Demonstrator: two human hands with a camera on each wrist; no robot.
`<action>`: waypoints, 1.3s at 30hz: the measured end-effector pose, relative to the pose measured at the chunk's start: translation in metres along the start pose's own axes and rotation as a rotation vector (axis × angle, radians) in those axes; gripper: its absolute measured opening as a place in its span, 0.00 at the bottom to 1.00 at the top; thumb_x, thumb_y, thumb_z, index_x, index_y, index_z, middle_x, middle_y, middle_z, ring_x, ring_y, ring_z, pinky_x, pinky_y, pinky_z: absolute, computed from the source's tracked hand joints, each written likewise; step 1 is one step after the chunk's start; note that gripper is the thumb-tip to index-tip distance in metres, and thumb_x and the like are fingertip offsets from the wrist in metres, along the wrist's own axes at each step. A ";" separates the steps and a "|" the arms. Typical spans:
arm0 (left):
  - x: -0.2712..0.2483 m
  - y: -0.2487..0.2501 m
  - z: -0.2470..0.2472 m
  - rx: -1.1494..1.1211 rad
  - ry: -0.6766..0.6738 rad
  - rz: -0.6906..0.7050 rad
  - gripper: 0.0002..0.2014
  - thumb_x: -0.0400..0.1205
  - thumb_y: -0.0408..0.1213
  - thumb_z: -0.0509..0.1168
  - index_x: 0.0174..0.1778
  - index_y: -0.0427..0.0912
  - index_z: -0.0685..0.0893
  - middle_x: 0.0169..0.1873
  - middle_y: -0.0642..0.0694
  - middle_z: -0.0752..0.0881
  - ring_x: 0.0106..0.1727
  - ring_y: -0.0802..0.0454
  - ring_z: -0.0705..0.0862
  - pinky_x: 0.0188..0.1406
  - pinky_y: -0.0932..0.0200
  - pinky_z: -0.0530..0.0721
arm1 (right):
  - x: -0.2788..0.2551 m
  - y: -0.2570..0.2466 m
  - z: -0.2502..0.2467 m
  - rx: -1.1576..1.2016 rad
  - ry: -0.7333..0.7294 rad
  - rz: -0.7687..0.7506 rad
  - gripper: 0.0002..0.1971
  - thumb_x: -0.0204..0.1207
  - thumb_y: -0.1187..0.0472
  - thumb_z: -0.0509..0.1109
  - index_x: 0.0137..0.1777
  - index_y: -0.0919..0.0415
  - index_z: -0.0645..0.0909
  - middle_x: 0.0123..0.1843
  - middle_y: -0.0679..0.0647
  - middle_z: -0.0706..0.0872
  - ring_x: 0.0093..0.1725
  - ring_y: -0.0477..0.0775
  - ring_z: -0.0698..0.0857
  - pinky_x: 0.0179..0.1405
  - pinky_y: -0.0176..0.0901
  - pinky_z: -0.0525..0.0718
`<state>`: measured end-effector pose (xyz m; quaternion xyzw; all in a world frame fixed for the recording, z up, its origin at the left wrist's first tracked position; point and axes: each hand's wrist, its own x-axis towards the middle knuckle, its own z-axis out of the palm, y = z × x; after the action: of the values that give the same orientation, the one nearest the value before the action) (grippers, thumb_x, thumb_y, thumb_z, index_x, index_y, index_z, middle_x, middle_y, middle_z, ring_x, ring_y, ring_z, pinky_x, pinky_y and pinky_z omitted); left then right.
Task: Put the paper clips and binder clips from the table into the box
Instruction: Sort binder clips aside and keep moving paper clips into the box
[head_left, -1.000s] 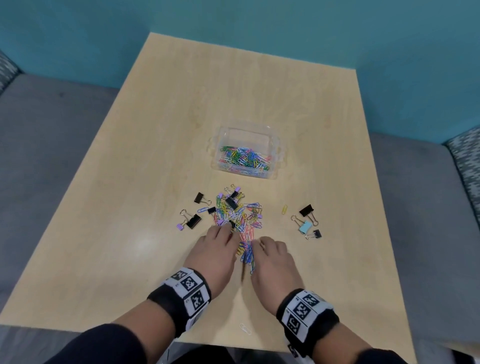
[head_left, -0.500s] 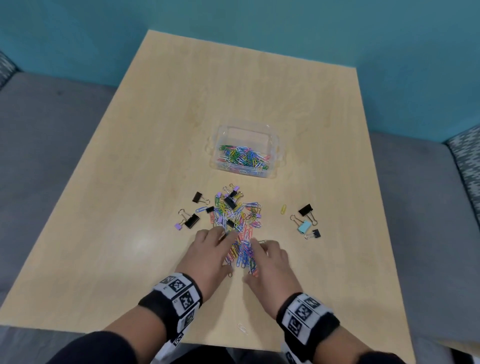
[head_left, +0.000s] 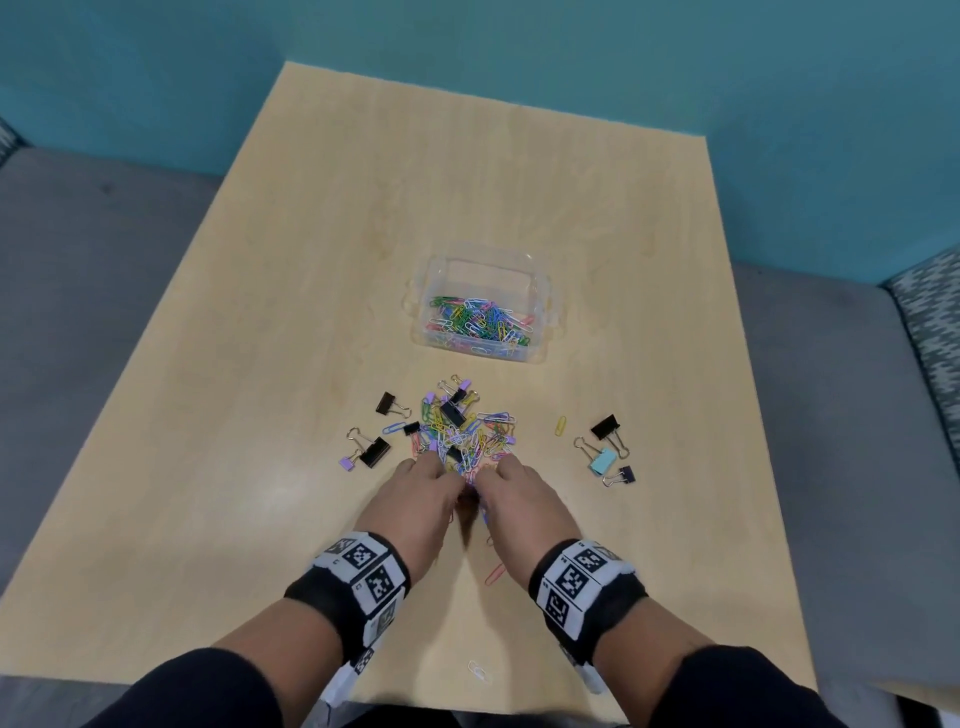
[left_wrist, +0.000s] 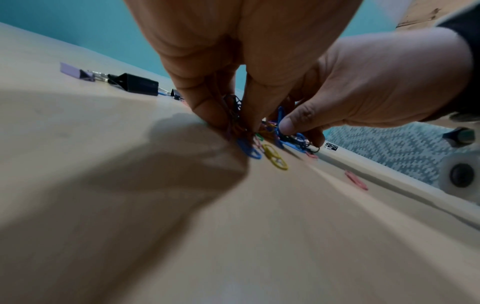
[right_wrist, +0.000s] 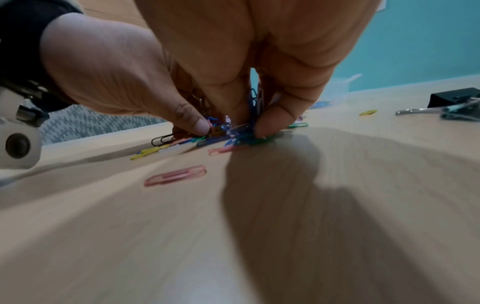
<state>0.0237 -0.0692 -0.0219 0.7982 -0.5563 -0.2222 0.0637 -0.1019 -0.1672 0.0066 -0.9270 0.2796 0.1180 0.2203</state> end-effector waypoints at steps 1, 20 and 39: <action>0.000 0.000 -0.001 -0.003 -0.007 -0.002 0.13 0.69 0.27 0.66 0.46 0.47 0.79 0.43 0.46 0.75 0.37 0.47 0.71 0.30 0.54 0.71 | 0.000 0.000 -0.002 0.005 -0.009 -0.002 0.18 0.65 0.76 0.65 0.53 0.60 0.75 0.54 0.60 0.76 0.47 0.64 0.77 0.37 0.48 0.64; 0.084 -0.015 -0.131 -0.396 0.073 -0.143 0.01 0.74 0.36 0.71 0.38 0.45 0.86 0.30 0.51 0.83 0.32 0.52 0.81 0.36 0.59 0.79 | 0.089 0.035 -0.115 0.442 -0.075 0.112 0.07 0.74 0.66 0.70 0.37 0.55 0.80 0.25 0.50 0.82 0.20 0.50 0.83 0.24 0.47 0.85; -0.021 -0.025 -0.063 -0.402 -0.144 0.018 0.14 0.72 0.50 0.55 0.42 0.50 0.84 0.40 0.50 0.82 0.40 0.52 0.82 0.45 0.55 0.80 | -0.018 0.040 -0.046 0.069 -0.379 -0.079 0.11 0.73 0.59 0.56 0.47 0.57 0.79 0.49 0.57 0.81 0.49 0.62 0.81 0.48 0.53 0.80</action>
<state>0.0659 -0.0493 0.0316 0.7465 -0.5111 -0.3843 0.1838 -0.1348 -0.2107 0.0387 -0.8904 0.2004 0.2722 0.3050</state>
